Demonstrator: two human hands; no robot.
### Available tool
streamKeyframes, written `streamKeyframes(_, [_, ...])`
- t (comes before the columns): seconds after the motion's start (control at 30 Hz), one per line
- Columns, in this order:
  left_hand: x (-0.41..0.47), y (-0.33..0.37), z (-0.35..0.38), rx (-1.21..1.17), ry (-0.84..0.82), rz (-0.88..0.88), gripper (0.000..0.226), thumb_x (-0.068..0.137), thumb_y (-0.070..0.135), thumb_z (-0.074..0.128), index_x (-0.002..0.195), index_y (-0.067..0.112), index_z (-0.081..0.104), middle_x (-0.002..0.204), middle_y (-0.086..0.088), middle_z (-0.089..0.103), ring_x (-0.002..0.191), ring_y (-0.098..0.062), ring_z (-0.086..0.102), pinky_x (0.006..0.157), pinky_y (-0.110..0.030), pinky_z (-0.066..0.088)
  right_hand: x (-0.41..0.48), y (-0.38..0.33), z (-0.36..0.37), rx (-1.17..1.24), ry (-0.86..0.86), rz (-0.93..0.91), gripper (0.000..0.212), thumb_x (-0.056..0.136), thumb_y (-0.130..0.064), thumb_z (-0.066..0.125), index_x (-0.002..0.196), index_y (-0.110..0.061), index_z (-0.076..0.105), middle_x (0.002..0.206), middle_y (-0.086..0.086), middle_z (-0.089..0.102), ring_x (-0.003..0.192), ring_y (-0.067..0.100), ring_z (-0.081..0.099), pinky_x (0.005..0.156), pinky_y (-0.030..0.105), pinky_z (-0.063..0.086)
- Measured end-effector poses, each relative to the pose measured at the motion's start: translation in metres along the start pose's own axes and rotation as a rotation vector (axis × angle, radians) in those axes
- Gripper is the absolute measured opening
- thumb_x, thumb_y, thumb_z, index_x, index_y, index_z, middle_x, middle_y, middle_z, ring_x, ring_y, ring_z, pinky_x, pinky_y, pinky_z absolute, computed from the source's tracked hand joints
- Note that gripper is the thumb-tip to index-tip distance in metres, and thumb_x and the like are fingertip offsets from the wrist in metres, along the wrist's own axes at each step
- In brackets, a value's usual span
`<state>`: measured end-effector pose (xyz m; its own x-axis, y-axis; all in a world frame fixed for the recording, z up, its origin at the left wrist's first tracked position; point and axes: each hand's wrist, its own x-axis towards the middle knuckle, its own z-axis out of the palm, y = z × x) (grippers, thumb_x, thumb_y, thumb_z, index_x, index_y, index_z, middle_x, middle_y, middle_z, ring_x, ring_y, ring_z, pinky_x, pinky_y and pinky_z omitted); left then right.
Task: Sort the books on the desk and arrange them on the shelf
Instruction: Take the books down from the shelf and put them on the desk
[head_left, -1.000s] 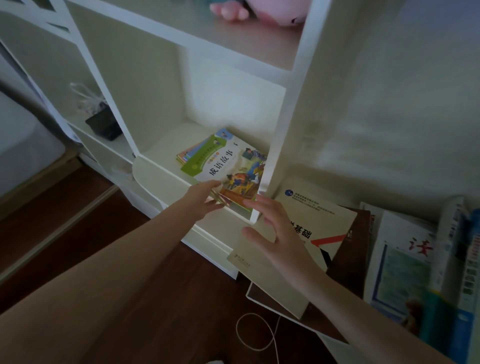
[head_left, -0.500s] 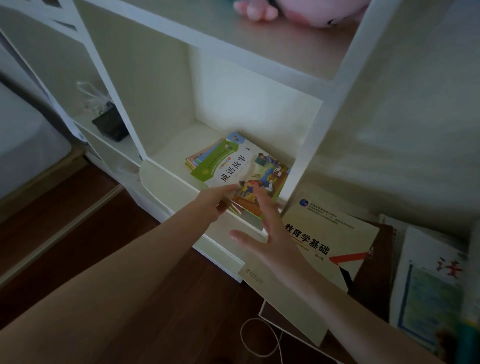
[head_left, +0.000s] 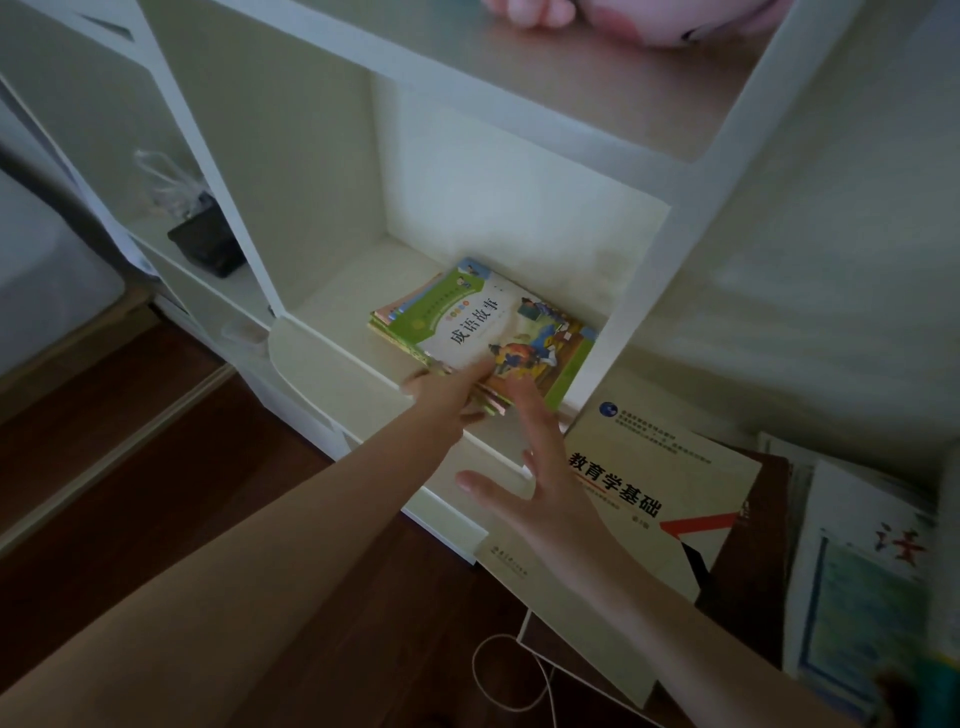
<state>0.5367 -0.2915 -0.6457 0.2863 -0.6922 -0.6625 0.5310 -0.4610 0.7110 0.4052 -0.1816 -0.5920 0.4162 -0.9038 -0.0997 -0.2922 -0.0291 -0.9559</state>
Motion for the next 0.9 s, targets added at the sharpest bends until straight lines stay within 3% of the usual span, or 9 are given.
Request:
streamKeyframes(0.1, [-0.004, -0.006, -0.017, 0.085, -0.023, 0.176, 0.108, 0.076, 0.005, 0.077, 0.147, 0.029, -0.001, 0.098, 0.001, 0.055, 0.074, -0.013, 0.064, 0.048, -0.029, 0.055, -0.001, -0.002, -0.001, 0.009, 0.013, 0.004, 0.088, 0.086, -0.038, 0.070, 0.148, -0.054, 0.009, 0.153, -0.038, 0.006, 0.142, -0.012, 0.007, 0.121, 0.043, 0.019])
streamKeyframes(0.17, [-0.005, -0.007, -0.032, 0.145, -0.054, 0.313, 0.109, 0.082, 0.005, 0.071, 0.147, 0.039, -0.010, 0.099, 0.010, 0.055, 0.076, -0.004, 0.063, 0.048, -0.024, 0.055, 0.000, -0.002, -0.002, -0.007, 0.010, -0.010, 0.086, 0.085, -0.043, 0.069, 0.146, -0.057, 0.010, 0.154, -0.036, 0.003, 0.145, -0.007, 0.005, 0.120, 0.048, 0.020])
streamKeyframes(0.3, [0.003, 0.006, -0.046, 0.252, -0.039, 0.340, 0.080, 0.092, 0.017, 0.059, 0.149, 0.043, 0.009, 0.114, 0.001, 0.061, 0.072, -0.010, 0.064, 0.045, -0.019, 0.050, 0.002, 0.003, 0.004, -0.032, 0.034, -0.008, 0.085, 0.077, -0.058, 0.064, 0.144, -0.060, 0.013, 0.156, -0.032, 0.001, 0.146, -0.002, 0.006, 0.117, 0.053, 0.023])
streamKeyframes(0.4, [0.010, 0.004, -0.044, 0.238, -0.060, 0.386, 0.093, 0.077, 0.024, 0.078, 0.146, 0.042, 0.020, 0.116, 0.002, 0.060, 0.090, -0.017, 0.067, 0.071, -0.033, 0.059, 0.005, 0.003, 0.008, -0.006, 0.057, -0.009, 0.082, 0.080, -0.049, 0.067, 0.143, -0.060, 0.016, 0.155, -0.034, 0.003, 0.143, -0.010, 0.012, 0.117, 0.051, 0.027])
streamKeyframes(0.47, [0.012, 0.002, -0.043, 0.231, -0.083, 0.391, 0.103, 0.066, 0.021, 0.087, 0.144, 0.043, 0.023, 0.113, 0.006, 0.056, 0.099, -0.018, 0.064, 0.079, -0.040, 0.058, 0.009, 0.003, 0.010, -0.007, 0.059, -0.004, 0.079, 0.083, -0.045, 0.067, 0.142, -0.062, 0.017, 0.154, -0.035, 0.002, 0.143, -0.009, 0.011, 0.117, 0.052, 0.025])
streamKeyframes(0.57, [0.015, 0.006, -0.056, 0.294, -0.138, 0.407, 0.105, 0.066, 0.015, 0.086, 0.145, 0.041, 0.022, 0.116, 0.006, 0.054, 0.102, -0.017, 0.064, 0.080, -0.040, 0.058, 0.017, 0.003, 0.013, 0.005, 0.061, -0.004, 0.079, 0.087, -0.036, 0.069, 0.140, -0.065, 0.018, 0.154, -0.035, 0.002, 0.145, -0.005, 0.007, 0.118, 0.051, 0.022])
streamKeyframes(0.67, [0.007, 0.014, -0.088, 0.377, -0.250, 0.416, 0.098, 0.072, 0.003, 0.078, 0.145, 0.035, 0.021, 0.114, 0.011, 0.053, 0.093, -0.005, 0.064, 0.070, -0.026, 0.058, 0.032, 0.002, 0.016, -0.011, 0.058, 0.029, 0.081, 0.080, -0.046, 0.067, 0.139, -0.066, 0.016, 0.154, -0.034, 0.000, 0.146, -0.001, 0.008, 0.118, 0.047, 0.022])
streamKeyframes(0.77, [-0.003, 0.020, -0.128, 0.399, -0.337, 0.338, 0.094, 0.074, 0.000, 0.073, 0.142, 0.041, 0.023, 0.118, 0.008, 0.051, 0.090, -0.010, 0.068, 0.071, -0.031, 0.059, 0.055, 0.012, 0.019, -0.064, 0.038, 0.104, 0.087, 0.080, -0.044, 0.073, 0.145, -0.055, 0.015, 0.157, -0.024, 0.000, 0.147, 0.011, 0.011, 0.115, 0.052, 0.030])
streamKeyframes(0.9, [-0.006, 0.020, -0.158, 0.418, -0.382, 0.288, 0.101, 0.067, 0.008, 0.078, 0.142, 0.049, 0.024, 0.130, 0.001, 0.053, 0.100, -0.021, 0.068, 0.081, -0.046, 0.057, 0.087, 0.025, 0.029, -0.111, -0.011, 0.249, 0.116, 0.065, -0.053, 0.077, 0.153, -0.036, 0.004, 0.160, -0.006, 0.009, 0.147, 0.019, 0.015, 0.118, 0.050, 0.023])
